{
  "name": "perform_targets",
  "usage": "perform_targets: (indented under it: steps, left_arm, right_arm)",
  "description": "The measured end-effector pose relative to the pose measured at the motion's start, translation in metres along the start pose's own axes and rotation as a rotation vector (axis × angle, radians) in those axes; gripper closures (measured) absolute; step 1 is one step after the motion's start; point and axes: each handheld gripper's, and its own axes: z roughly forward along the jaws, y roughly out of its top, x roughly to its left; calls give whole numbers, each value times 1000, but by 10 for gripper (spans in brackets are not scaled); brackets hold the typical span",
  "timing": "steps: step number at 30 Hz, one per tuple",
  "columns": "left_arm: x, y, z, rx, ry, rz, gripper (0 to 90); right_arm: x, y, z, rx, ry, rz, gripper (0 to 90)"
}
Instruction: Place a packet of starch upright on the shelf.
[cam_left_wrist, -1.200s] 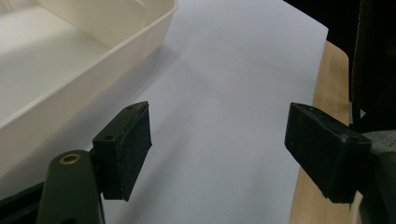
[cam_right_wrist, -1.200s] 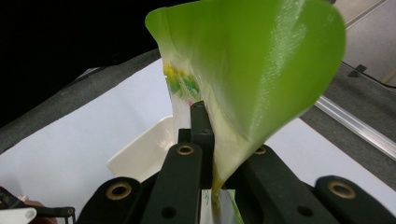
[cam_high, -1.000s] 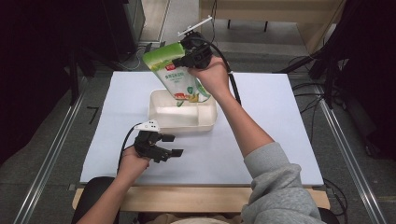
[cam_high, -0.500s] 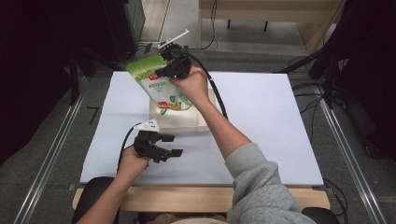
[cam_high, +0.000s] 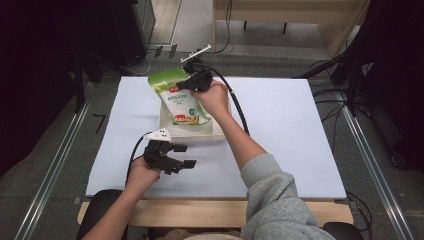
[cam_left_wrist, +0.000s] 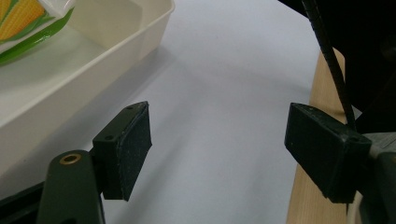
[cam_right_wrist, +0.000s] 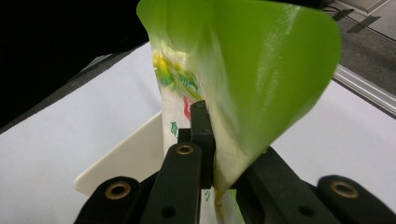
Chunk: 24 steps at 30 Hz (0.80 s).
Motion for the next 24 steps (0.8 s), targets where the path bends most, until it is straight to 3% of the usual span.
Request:
perform_targets:
  steps: [7, 16, 20, 24]
  left_arm:
    - [0, 0, 0, -1, -1, 1, 235]
    - [0, 0, 0, 0, -1, 0, 235]
    - [0, 0, 0, 2, -2, 1, 235]
    - [0, 0, 0, -1, -1, 1, 235]
  right_arm:
    - [-9, -4, 1, 21, -24, -8, 883]
    - [-30, -16, 0, 30, -46, 27, 850]
    - [-35, -19, -1, 37, -55, 33, 787]
    - [-37, -18, -3, 50, -81, 44, 585]
